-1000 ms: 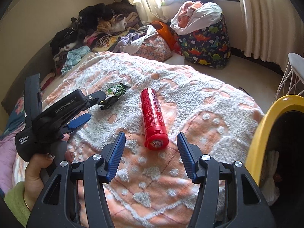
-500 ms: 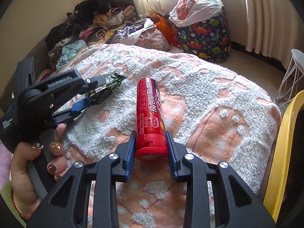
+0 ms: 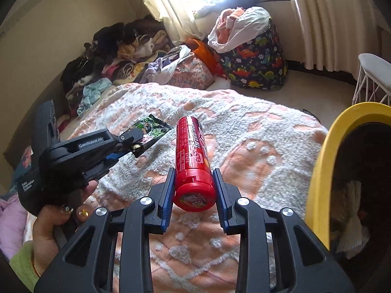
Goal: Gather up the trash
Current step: 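Grasp the green snack packet with the left tool while the right tool grasps the red bottle, then lift and carry the green packet and red bottle over the yellow bin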
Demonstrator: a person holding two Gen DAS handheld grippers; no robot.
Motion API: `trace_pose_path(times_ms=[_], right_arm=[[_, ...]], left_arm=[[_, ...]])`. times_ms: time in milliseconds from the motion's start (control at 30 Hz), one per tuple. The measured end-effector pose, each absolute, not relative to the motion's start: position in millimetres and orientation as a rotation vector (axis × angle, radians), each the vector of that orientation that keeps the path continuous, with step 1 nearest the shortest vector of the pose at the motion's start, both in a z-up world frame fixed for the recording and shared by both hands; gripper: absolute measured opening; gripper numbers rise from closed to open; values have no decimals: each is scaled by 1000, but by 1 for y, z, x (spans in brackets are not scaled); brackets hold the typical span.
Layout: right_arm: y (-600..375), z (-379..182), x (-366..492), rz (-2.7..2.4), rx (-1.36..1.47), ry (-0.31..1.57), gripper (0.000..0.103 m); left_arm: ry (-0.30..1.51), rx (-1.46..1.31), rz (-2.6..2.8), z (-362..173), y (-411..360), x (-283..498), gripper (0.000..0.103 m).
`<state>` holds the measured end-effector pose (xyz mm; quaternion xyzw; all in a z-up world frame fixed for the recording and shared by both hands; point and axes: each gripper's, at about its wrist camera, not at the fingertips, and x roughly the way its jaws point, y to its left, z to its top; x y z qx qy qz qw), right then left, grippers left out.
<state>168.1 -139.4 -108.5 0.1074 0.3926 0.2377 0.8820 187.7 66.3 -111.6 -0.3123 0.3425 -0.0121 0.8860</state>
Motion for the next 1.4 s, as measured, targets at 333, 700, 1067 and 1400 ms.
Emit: trace_pose_path(times_ms=[333,700,1067,1400], right_arm=[[-178,-98,156,439,267,781,29],[-218,-92,151,367,333,753,29],[-251,-91,145,305,374,735,29],[-281,-91,140,249,413,724,29]], left_arm=[[705,-511,-130,-88,12,183,9],[699,-452,-179,-76,-13,173,9],[707,-400,-237,-68,-42,167,9],[723,-334,-318,-66,-77,162,9]])
